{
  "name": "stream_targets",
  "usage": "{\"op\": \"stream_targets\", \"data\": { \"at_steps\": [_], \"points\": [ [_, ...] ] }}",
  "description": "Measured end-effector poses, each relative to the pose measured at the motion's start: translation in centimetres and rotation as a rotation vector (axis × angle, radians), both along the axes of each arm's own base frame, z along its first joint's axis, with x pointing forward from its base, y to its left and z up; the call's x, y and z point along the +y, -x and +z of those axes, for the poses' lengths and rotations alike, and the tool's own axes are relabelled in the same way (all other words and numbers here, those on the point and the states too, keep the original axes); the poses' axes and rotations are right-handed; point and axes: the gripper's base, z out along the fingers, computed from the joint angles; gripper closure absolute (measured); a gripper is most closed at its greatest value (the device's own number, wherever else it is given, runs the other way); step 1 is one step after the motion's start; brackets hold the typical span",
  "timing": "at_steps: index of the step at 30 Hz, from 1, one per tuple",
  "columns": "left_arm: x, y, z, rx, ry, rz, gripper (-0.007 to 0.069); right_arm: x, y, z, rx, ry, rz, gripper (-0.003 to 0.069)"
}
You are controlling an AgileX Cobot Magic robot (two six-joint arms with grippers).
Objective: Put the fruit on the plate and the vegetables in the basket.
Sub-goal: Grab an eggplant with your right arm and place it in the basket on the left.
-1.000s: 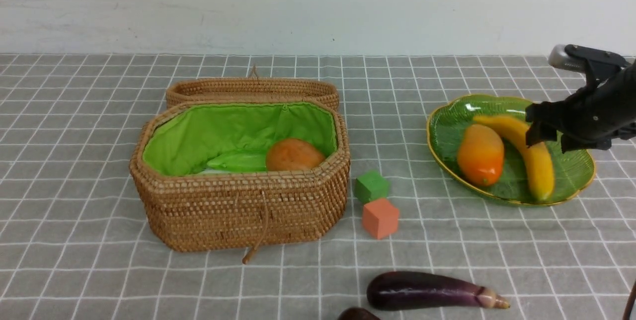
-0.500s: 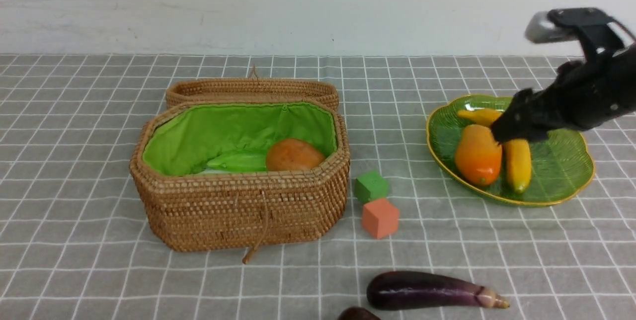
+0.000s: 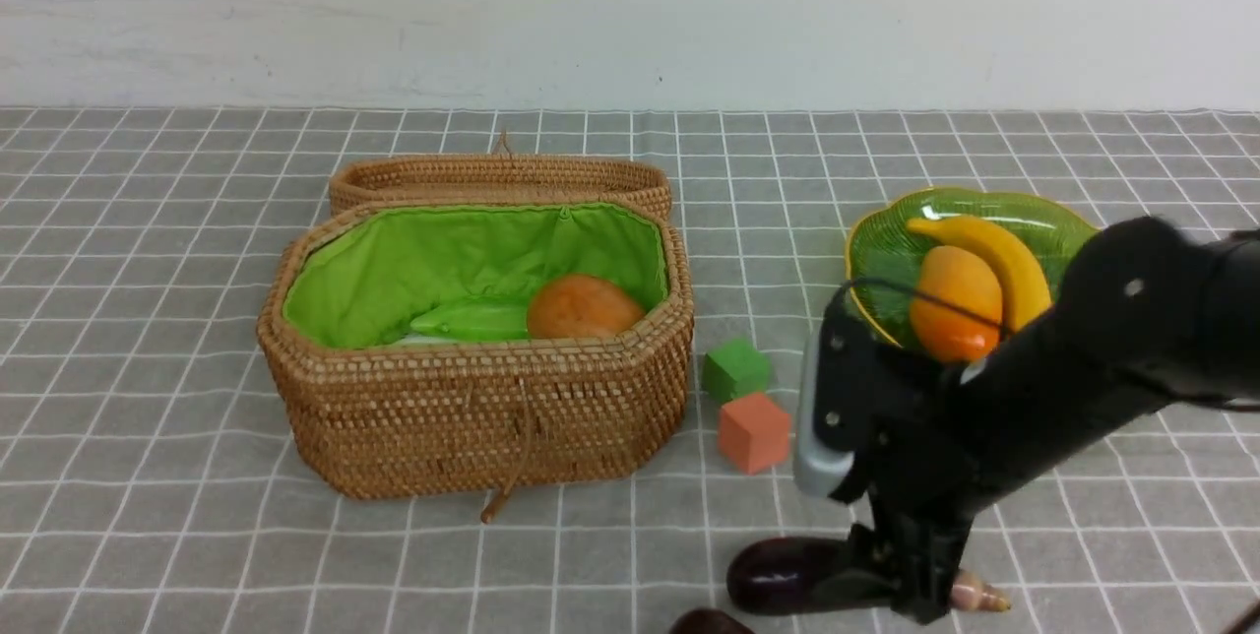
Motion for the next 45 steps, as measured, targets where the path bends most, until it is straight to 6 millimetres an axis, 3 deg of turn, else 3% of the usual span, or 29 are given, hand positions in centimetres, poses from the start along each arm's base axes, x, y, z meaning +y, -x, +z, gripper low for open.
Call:
{"op": "stream_targets", "data": {
  "at_steps": [3,4,6,9,12,13,19,20,21,22,24,26,29,33,35,40,41,43,45],
  "points": [
    [0.0,0.0,0.0,0.0,0.0,0.0,0.0418,0.0,-0.2,-1.6,0.055,0.036,-0.009,0.0125],
    [0.0,0.0,0.0,0.0,0.0,0.0,0.0417,-0.1,-0.1,-2.4,0.102,0.058,-0.029,0.0195],
    [0.0,0.0,0.0,0.0,0.0,0.0,0.0414,-0.1,-0.1,-2.1,0.141,0.058,-0.049,0.0294],
    [0.0,0.0,0.0,0.0,0.0,0.0,0.041,0.1,-0.5,-0.7,0.193,0.037,-0.05,0.0298],
    [0.0,0.0,0.0,0.0,0.0,0.0,0.0407,0.3,-1.4,2.9,0.187,-0.006,-0.031,0.0294],
    [0.0,0.0,0.0,0.0,0.0,0.0,0.0407,0.5,-2.0,5.9,0.147,-0.04,-0.026,0.0294],
    [0.0,0.0,0.0,0.0,0.0,0.0,0.04,1.8,-3.7,18.2,-0.126,-0.288,-0.032,0.0294],
    [0.0,0.0,0.0,0.0,0.0,0.0,0.04,2.0,-3.8,18.6,-0.135,-0.312,-0.034,0.0294],
    [0.0,0.0,0.0,0.0,0.0,0.0,0.0398,2.8,-3.9,21.0,-0.206,-0.411,-0.034,0.0294],
    [0.0,0.0,0.0,0.0,0.0,0.0,0.0397,3.5,-4.1,22.1,-0.244,-0.476,-0.033,0.0294],
    [0.0,0.0,0.0,0.0,0.0,0.0,0.0396,5.4,-4.6,23.2,-0.302,-0.584,-0.03,0.0294],
    [0.0,0.0,0.0,0.0,0.0,0.0,0.0396,7.4,-5.4,22.7,-0.325,-0.639,-0.036,0.0294],
    [0.0,0.0,0.0,0.0,0.0,0.0,0.0394,11.2,-7.3,19.2,-0.34,-0.653,-0.081,0.0294],
    [0.0,0.0,0.0,0.0,0.0,0.0,0.0389,15.0,-9.4,12.9,-0.323,-0.6,-0.155,0.0294],
    [0.0,0.0,0.0,0.0,0.0,0.0,0.0389,17.0,-9.6,10.0,-0.306,-0.571,-0.168,0.0292],
    [0.0,0.0,0.0,0.0,0.0,0.0,0.0387,18.5,-8.9,9.1,-0.312,-0.575,-0.178,0.0163],
    [0.0,0.0,0.0,0.0,0.0,0.0,0.0387,18.6,-8.9,9.1,-0.309,-0.581,-0.181,0.0074],
    [0.0,0.0,0.0,0.0,0.0,0.0,0.0387,18.5,-8.9,9.2,-0.308,-0.582,-0.181,0.0006],
    [0.0,0.0,0.0,0.0,0.0,0.0,0.0387,18.4,-8.8,9.4,-0.298,-0.585,-0.174,-0.0009]
  ]
}}
